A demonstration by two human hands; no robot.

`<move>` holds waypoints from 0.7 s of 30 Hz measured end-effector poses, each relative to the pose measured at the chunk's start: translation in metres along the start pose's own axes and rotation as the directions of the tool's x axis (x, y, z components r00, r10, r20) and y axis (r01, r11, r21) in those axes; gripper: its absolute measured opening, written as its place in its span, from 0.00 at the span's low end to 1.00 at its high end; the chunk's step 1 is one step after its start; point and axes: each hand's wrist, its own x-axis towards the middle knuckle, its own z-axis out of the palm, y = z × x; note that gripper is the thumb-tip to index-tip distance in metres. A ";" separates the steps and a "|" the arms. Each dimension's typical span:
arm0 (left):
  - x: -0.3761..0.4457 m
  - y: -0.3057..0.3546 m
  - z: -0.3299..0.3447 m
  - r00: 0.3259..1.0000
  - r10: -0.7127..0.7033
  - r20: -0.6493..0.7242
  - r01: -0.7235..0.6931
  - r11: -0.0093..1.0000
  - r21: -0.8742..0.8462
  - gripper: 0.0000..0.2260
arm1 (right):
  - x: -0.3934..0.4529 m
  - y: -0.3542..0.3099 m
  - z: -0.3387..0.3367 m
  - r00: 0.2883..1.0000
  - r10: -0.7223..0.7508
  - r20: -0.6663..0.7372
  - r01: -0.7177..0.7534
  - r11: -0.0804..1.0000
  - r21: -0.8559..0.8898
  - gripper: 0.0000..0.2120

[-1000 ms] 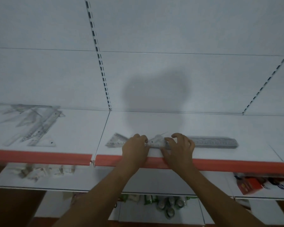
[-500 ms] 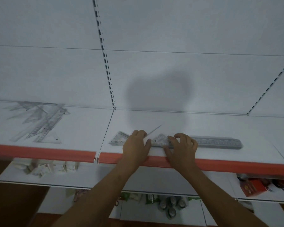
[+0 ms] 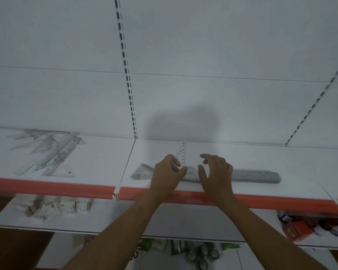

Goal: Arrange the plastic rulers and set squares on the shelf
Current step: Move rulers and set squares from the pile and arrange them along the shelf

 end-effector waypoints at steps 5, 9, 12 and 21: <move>-0.007 0.013 0.010 0.982 0.040 0.186 -0.050 0.998 0.048 0.14 | 0.010 -0.002 -0.020 0.976 -0.216 0.023 0.217 0.969 -0.120 0.28; -0.010 0.019 0.016 0.958 0.109 0.264 -0.133 0.988 0.076 0.16 | 0.011 0.013 -0.029 0.961 -0.274 -0.047 0.264 0.952 -0.151 0.23; -0.012 0.019 0.017 0.962 0.117 0.246 -0.141 0.986 0.085 0.18 | 0.008 0.022 -0.033 0.973 -0.230 -0.017 0.225 0.963 -0.148 0.19; -0.012 0.019 0.019 0.965 0.143 0.220 -0.166 0.982 0.088 0.14 | -0.001 0.035 -0.032 0.990 -0.137 0.036 0.141 0.972 -0.187 0.04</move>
